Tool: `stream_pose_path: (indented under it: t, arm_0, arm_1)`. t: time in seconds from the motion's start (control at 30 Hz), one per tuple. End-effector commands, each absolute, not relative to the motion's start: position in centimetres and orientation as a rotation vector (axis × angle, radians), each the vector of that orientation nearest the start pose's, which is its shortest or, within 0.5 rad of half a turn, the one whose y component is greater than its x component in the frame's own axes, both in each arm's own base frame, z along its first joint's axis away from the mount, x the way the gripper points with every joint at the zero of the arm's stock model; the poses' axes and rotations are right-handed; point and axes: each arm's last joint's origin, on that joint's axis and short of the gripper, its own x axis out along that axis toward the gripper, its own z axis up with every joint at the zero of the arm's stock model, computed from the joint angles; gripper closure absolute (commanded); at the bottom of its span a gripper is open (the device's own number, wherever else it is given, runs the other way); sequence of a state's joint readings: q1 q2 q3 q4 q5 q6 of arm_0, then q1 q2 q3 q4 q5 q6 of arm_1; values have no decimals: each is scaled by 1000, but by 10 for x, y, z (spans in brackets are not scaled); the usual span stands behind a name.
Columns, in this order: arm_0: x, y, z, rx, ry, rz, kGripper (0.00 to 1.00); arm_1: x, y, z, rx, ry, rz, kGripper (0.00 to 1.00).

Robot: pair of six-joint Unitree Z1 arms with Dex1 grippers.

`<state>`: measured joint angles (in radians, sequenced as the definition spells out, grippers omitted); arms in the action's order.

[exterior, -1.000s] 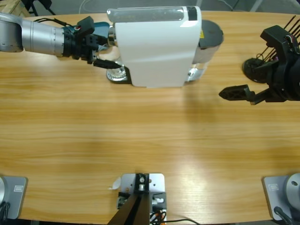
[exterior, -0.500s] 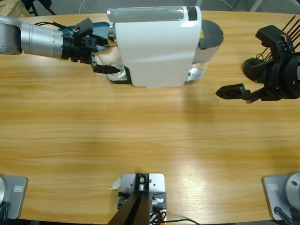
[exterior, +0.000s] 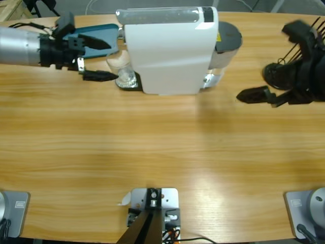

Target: Pour coffee

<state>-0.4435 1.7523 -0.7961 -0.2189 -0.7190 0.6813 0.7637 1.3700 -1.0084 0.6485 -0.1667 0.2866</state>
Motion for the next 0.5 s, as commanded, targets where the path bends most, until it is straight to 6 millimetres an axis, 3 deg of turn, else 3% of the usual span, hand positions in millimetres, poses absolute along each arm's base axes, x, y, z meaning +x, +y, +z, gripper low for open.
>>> stream_pose_path:
  t: [0.03, 0.1, 0.17, 0.33, 0.5]
  arm_0:
    - [218, -142, 233, 490, 475, -1136, 4]
    - [206, -134, 239, 499, 476, -1067, 4]
    - [196, -127, 248, 462, 474, -998, 4]
    - [178, -117, 259, 254, 523, -924, 4]
    - [175, -116, 247, 201, 600, -904, 0]
  arm_1:
    - [195, 139, 380, -122, 862, 395, 196]
    - [219, 143, 396, -143, 855, 410, 564]
    - [242, 147, 408, -145, 842, 434, 1000]
    - [274, 165, 420, -170, 846, 439, 1000]
    - [297, 192, 413, -209, 901, 482, 1000]
